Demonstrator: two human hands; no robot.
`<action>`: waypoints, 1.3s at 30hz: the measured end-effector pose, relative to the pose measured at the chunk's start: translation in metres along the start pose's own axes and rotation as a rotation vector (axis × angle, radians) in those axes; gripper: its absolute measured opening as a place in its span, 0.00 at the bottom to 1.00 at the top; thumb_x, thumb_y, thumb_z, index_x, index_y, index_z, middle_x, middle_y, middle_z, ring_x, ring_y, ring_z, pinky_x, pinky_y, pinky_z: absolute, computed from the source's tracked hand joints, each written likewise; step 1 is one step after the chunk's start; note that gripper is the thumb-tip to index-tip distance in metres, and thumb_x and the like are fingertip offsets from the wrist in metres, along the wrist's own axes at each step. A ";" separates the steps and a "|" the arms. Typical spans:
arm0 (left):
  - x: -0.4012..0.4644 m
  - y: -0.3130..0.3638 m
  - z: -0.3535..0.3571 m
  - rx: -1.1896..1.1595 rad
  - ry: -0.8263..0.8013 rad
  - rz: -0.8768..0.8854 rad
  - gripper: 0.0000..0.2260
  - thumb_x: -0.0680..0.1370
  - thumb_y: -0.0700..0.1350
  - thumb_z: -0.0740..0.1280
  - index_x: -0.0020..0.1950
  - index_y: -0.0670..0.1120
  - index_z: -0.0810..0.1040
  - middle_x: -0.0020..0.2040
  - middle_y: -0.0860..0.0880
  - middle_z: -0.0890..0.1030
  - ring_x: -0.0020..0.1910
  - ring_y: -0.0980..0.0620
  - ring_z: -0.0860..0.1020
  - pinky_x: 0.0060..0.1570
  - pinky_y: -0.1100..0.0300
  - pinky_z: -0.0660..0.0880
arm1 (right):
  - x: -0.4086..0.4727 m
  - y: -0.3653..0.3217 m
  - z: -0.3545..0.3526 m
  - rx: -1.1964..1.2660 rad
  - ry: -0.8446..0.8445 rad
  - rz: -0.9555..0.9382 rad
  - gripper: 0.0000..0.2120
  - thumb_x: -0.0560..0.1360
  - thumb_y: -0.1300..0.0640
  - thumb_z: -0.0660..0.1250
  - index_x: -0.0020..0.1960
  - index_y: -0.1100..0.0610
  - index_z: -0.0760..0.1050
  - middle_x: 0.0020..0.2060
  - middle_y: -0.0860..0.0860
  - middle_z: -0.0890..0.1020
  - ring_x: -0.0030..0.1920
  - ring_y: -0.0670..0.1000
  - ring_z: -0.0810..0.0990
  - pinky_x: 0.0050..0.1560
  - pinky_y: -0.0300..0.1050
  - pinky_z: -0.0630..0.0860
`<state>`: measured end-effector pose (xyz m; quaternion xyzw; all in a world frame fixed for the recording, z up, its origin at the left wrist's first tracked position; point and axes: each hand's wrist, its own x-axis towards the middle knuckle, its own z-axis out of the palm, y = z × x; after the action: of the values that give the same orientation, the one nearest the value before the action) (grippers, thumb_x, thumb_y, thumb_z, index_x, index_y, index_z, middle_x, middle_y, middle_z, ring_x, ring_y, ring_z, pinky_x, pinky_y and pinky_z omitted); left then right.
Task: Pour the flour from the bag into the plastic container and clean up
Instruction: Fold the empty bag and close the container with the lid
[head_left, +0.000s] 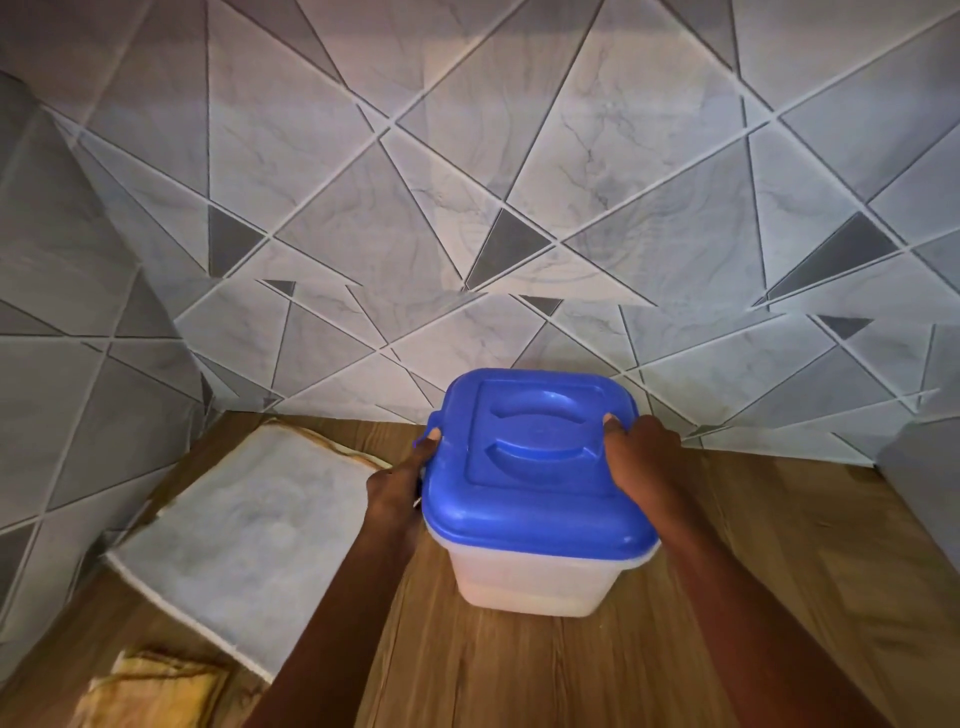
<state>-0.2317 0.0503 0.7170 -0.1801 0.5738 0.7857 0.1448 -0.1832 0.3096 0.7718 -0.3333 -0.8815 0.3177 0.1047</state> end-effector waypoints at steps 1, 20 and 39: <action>-0.002 0.003 -0.002 0.064 0.112 0.090 0.15 0.72 0.50 0.78 0.44 0.39 0.79 0.35 0.45 0.82 0.37 0.46 0.79 0.41 0.51 0.81 | 0.000 0.000 0.000 0.002 -0.002 0.001 0.25 0.82 0.44 0.59 0.60 0.67 0.75 0.58 0.67 0.80 0.60 0.67 0.78 0.57 0.55 0.74; -0.021 0.034 0.050 1.403 0.302 0.665 0.24 0.83 0.61 0.56 0.58 0.41 0.78 0.51 0.43 0.83 0.50 0.46 0.81 0.51 0.57 0.75 | 0.004 0.001 0.007 -0.095 -0.004 -0.025 0.31 0.81 0.38 0.56 0.60 0.66 0.76 0.58 0.65 0.80 0.58 0.66 0.79 0.57 0.56 0.77; -0.034 0.012 0.038 0.337 -0.083 0.479 0.06 0.80 0.45 0.70 0.56 0.50 0.81 0.44 0.52 0.86 0.45 0.49 0.86 0.39 0.62 0.81 | -0.025 0.048 -0.003 0.486 -0.079 0.027 0.30 0.77 0.38 0.66 0.73 0.52 0.68 0.65 0.53 0.78 0.63 0.59 0.78 0.64 0.61 0.76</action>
<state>-0.2113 0.0825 0.7534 0.0195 0.7158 0.6980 0.0064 -0.1376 0.3226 0.7445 -0.2975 -0.7779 0.5347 0.1431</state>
